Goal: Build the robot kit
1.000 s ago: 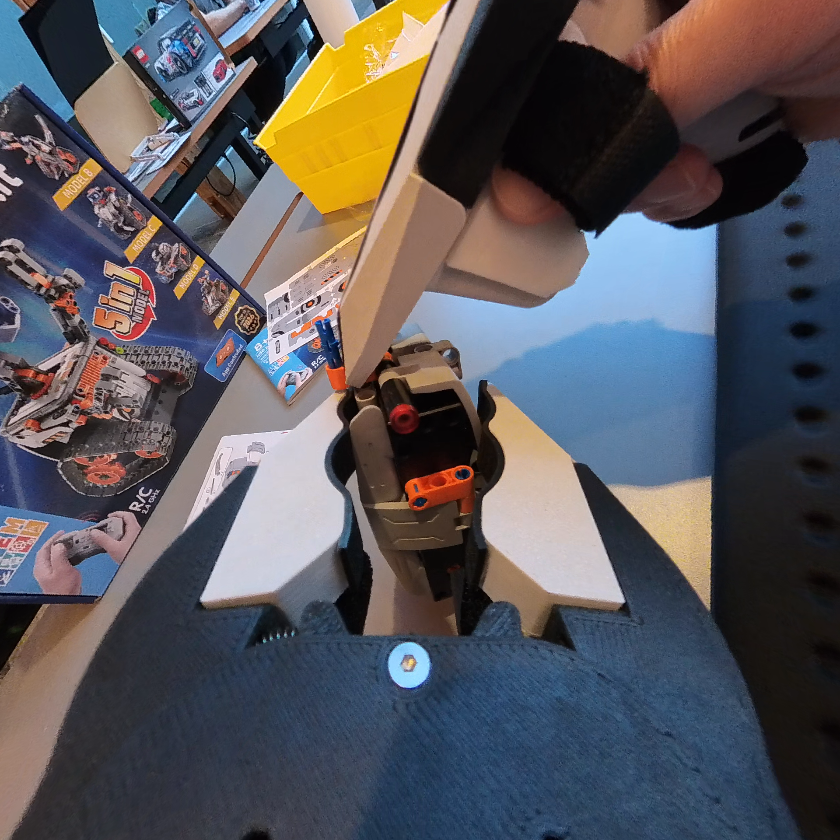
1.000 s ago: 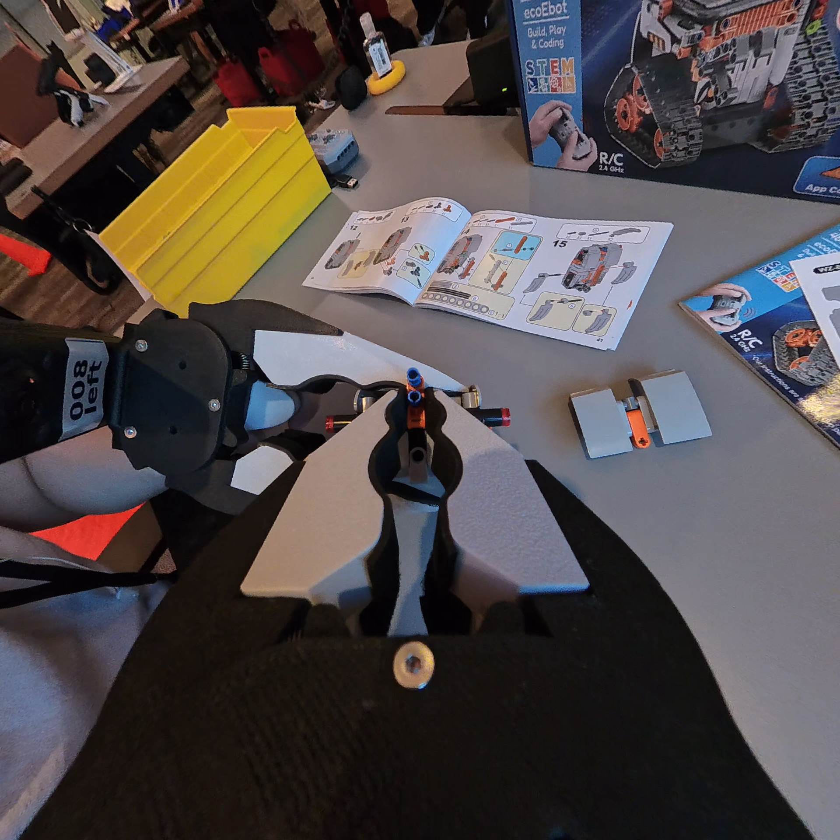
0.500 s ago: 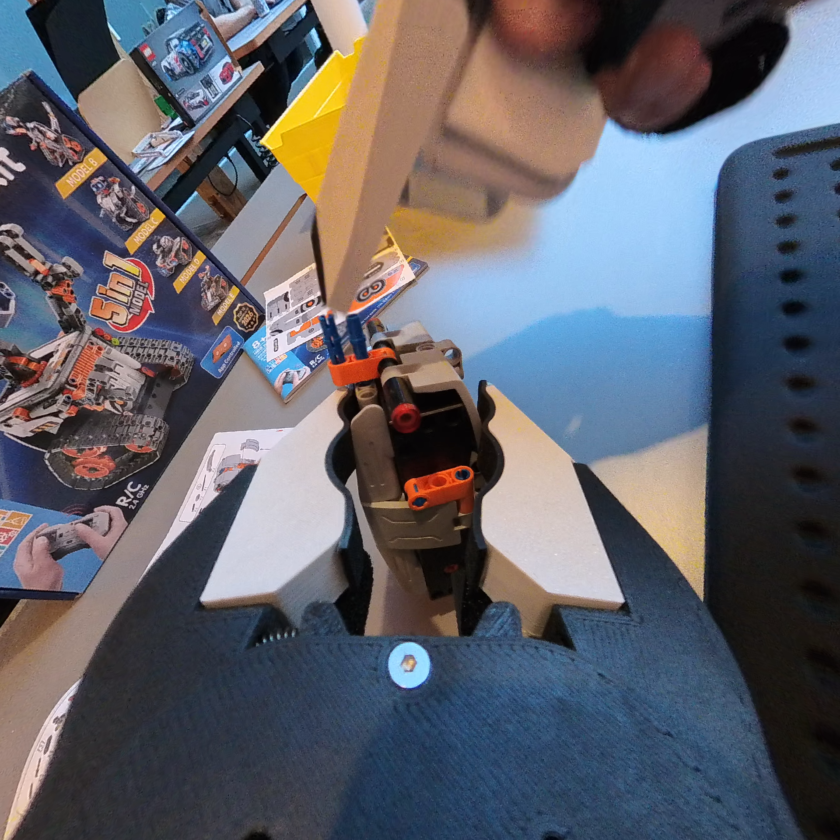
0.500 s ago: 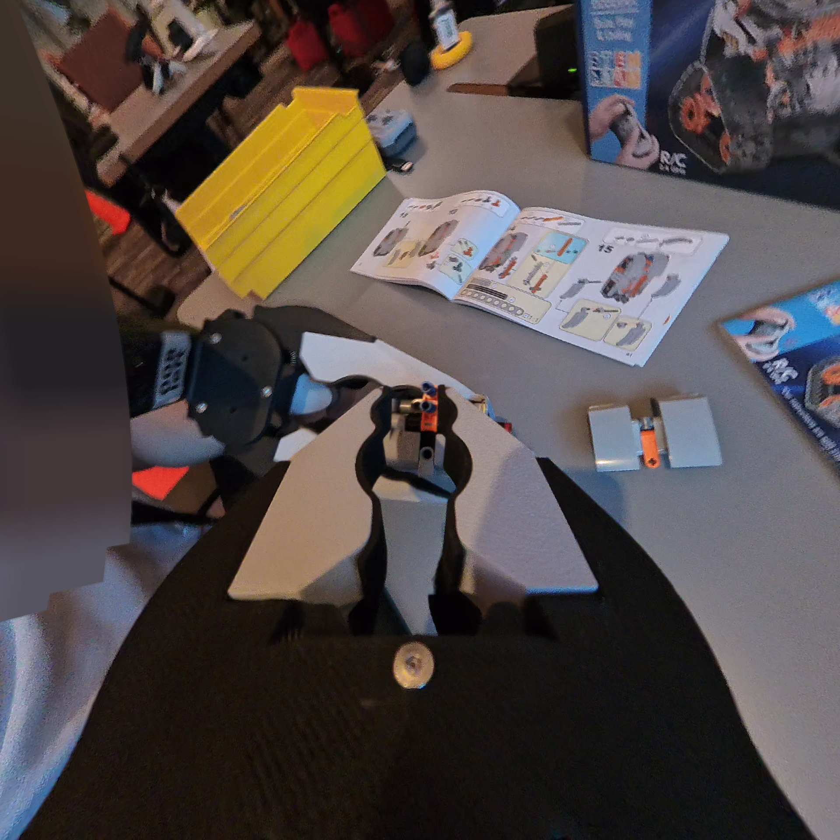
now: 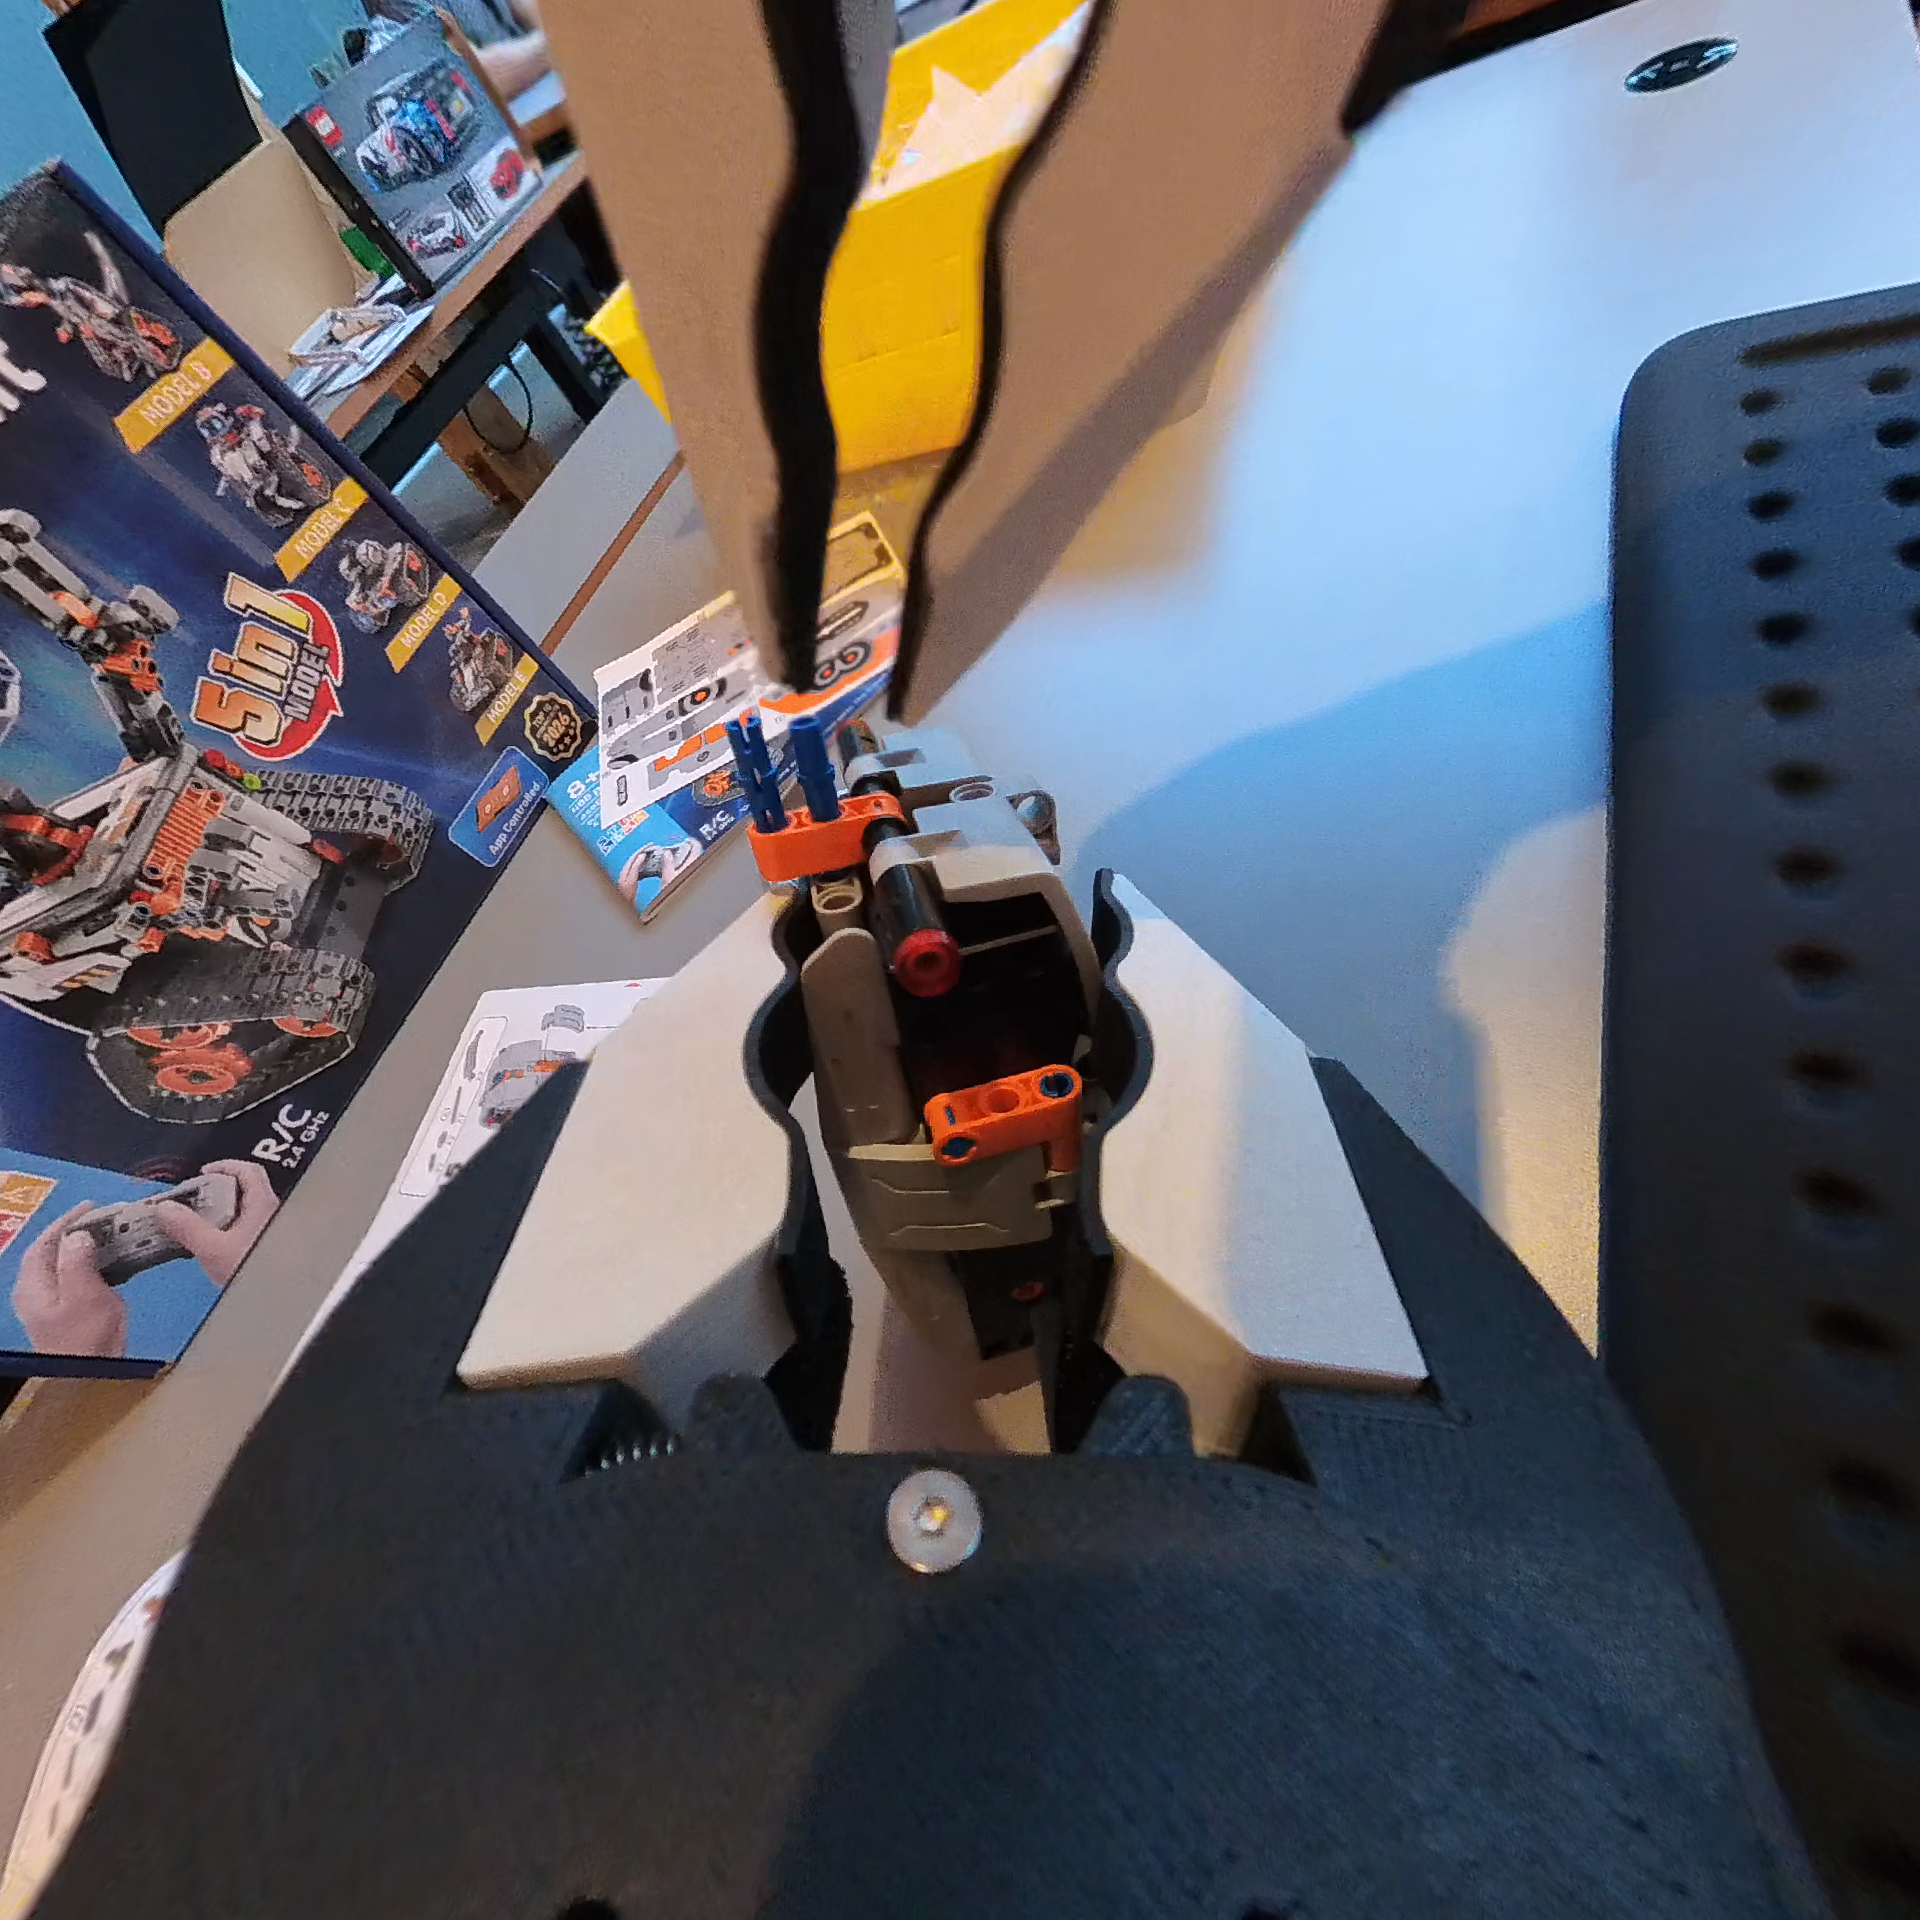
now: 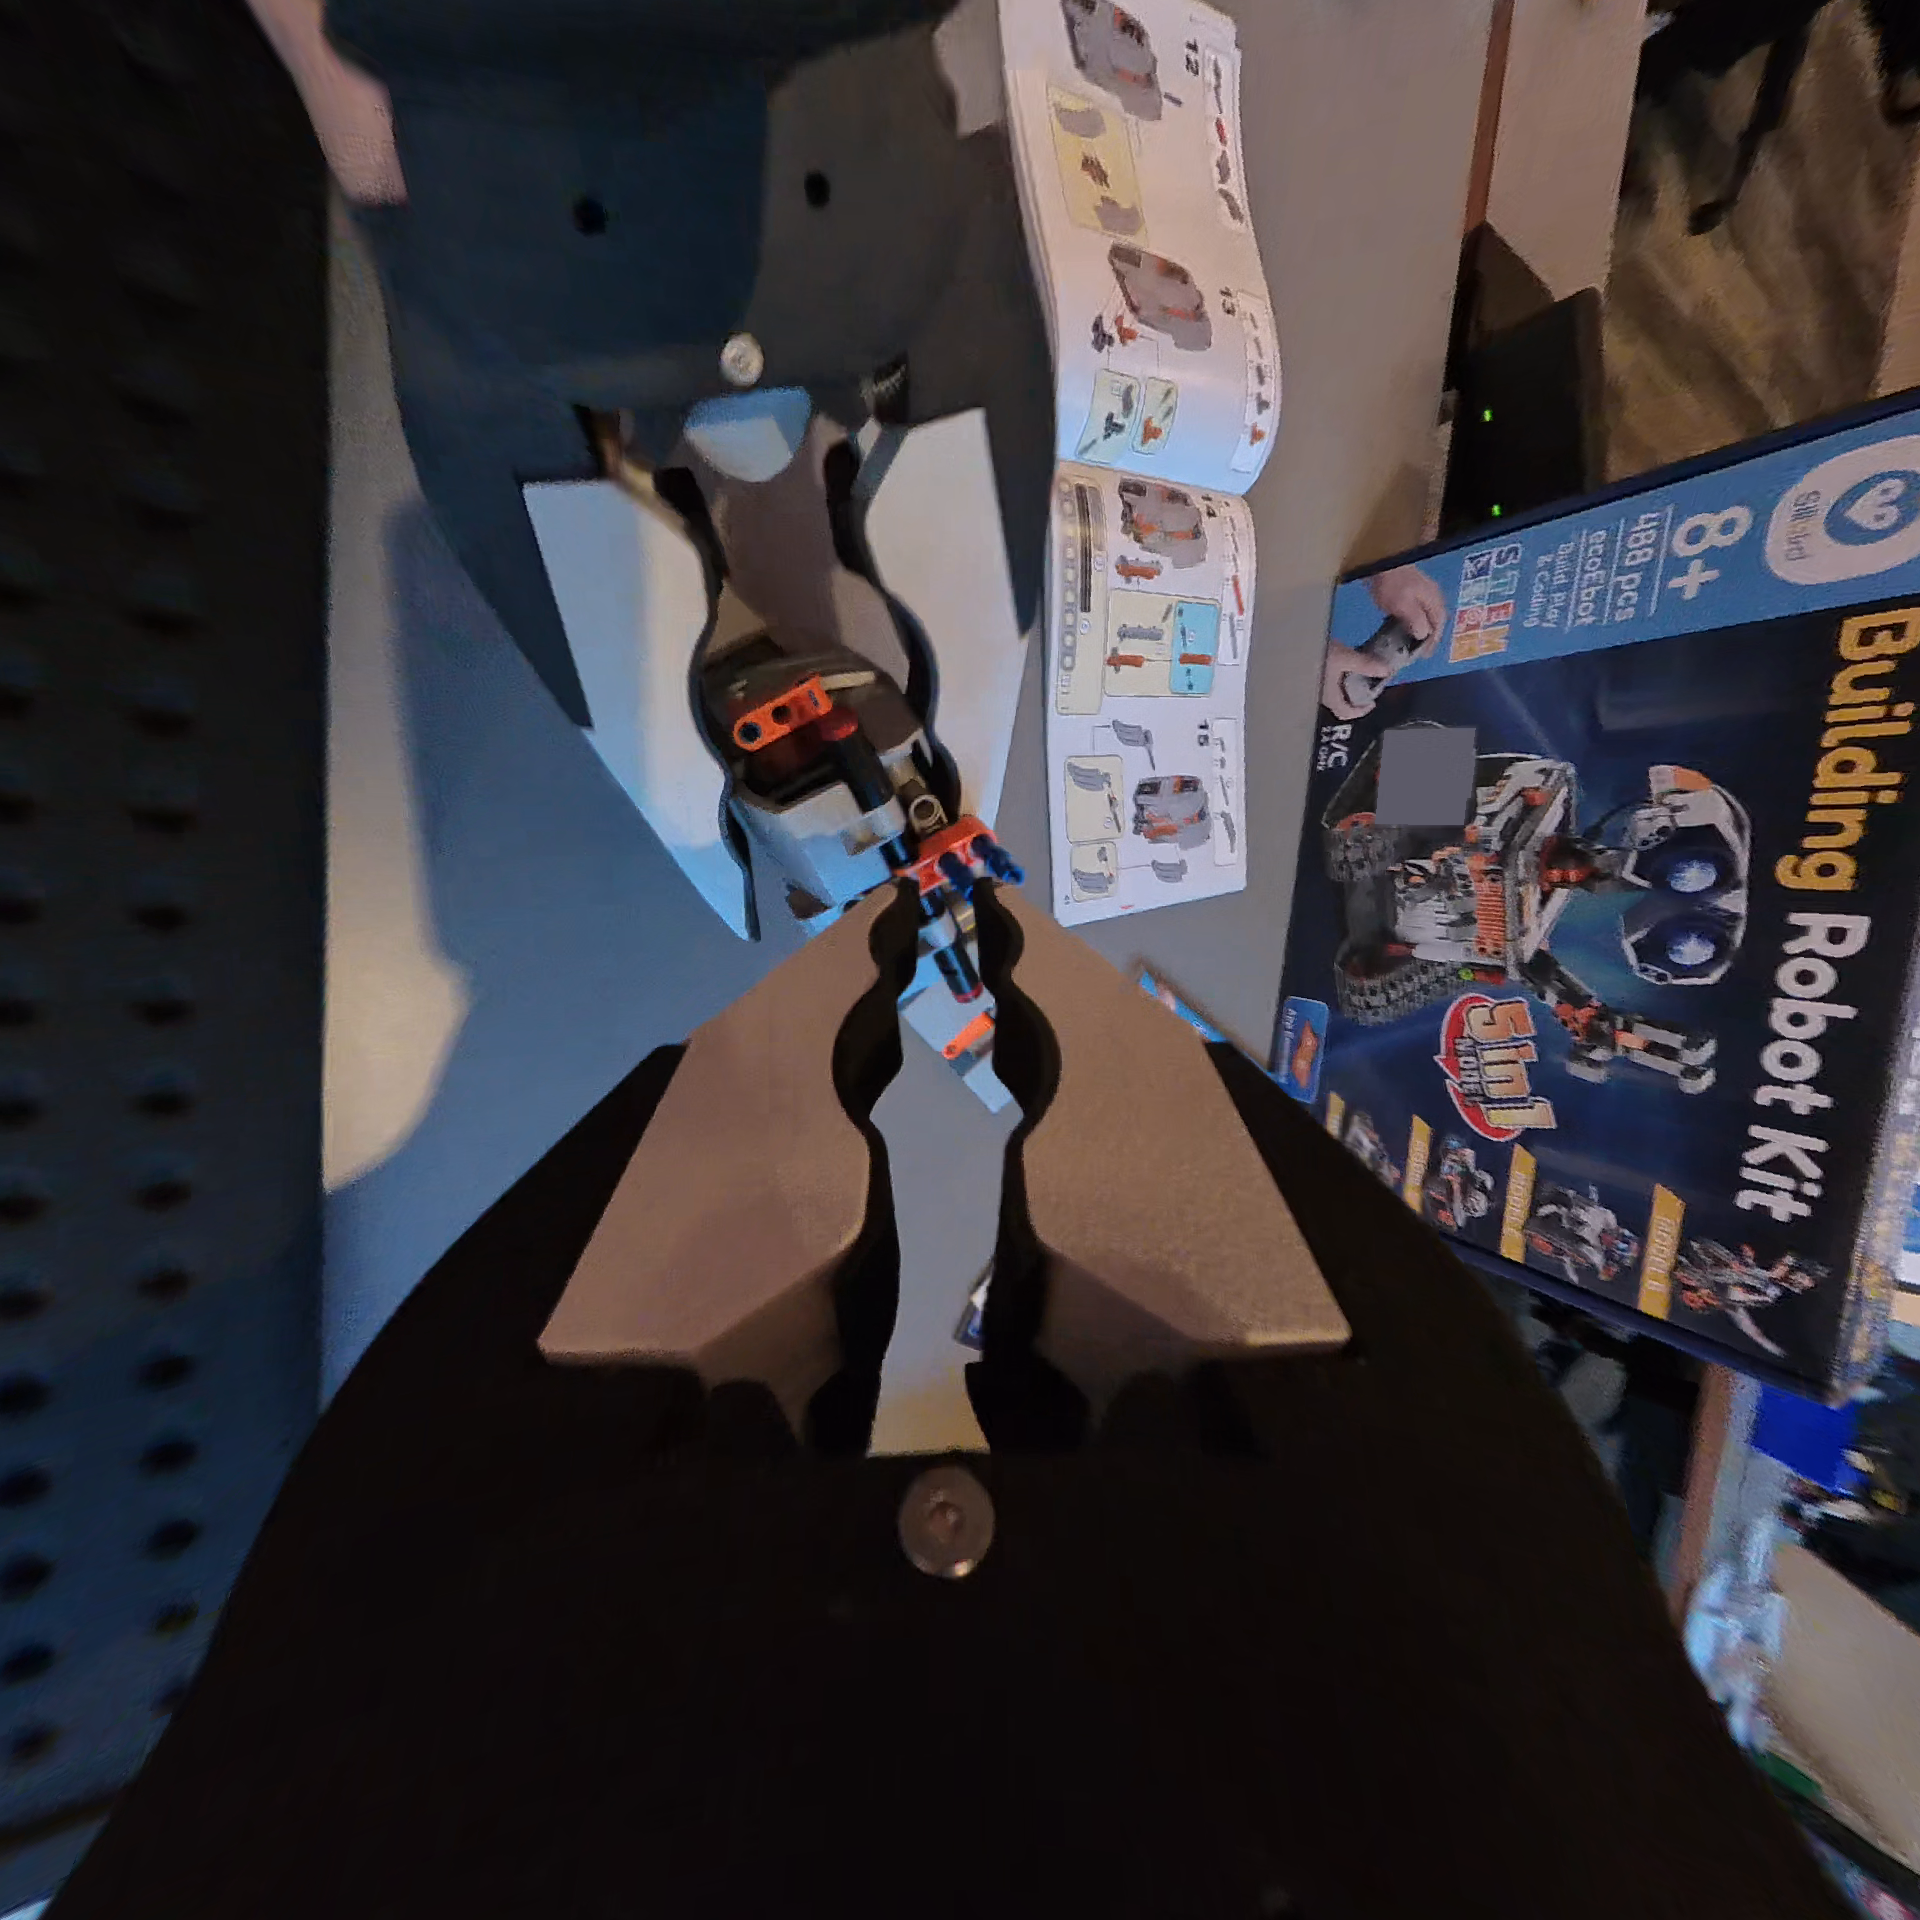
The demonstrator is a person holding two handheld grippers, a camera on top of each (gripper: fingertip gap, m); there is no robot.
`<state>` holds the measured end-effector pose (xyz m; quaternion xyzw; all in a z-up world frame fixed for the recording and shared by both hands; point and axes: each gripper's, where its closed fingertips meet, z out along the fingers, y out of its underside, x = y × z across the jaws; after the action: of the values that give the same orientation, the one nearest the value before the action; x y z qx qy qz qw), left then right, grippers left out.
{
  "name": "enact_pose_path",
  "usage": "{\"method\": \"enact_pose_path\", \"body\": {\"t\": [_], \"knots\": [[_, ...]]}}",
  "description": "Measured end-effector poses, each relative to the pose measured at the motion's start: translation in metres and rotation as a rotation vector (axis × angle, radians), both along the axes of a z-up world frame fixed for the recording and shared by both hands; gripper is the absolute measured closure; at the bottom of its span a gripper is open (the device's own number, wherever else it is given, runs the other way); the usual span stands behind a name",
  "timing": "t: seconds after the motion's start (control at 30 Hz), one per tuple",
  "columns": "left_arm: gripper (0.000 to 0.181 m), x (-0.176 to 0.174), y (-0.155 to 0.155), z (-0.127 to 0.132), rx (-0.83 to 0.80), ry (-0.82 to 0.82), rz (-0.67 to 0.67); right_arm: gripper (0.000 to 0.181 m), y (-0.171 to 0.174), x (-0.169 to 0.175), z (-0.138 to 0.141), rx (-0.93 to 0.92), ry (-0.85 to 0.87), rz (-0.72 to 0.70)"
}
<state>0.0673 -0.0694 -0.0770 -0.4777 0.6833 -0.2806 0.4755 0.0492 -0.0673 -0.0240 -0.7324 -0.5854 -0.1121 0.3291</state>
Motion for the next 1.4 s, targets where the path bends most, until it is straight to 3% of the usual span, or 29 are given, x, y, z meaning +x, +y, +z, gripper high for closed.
{"method": "enact_pose_path", "body": {"t": [0.13, 0.3, 0.43, 0.53, 0.73, 1.0, 1.4], "knots": [[0.131, 0.000, 0.002, 0.000, -0.017, -0.004, 0.005, 0.162, 0.002, 0.004, -0.008, 0.051, 0.010, -0.045], [0.131, 0.000, 0.005, 0.001, -0.042, -0.008, 0.025, 0.132, 0.000, -0.002, 0.000, 0.138, 0.254, -0.166], [0.131, 0.000, 0.006, 0.000, -0.043, -0.007, 0.036, 0.112, -0.005, 0.000, -0.017, 0.280, 0.165, -0.156], [0.131, 0.000, 0.011, -0.003, -0.041, 0.003, 0.052, 0.101, 0.000, 0.000, -0.013, 0.409, 0.077, -0.138], [0.131, 0.000, 0.010, -0.003, -0.043, 0.006, 0.048, 0.097, 0.003, 0.017, -0.031, 0.366, -0.179, -0.094], [0.131, 0.000, 0.008, -0.003, -0.048, 0.010, 0.047, 0.105, 0.005, -0.005, -0.036, 0.428, -0.146, -0.036], [0.131, 0.000, 0.006, -0.003, -0.049, 0.018, 0.023, 0.106, 0.005, -0.005, -0.036, 0.456, -0.128, -0.065]]}}
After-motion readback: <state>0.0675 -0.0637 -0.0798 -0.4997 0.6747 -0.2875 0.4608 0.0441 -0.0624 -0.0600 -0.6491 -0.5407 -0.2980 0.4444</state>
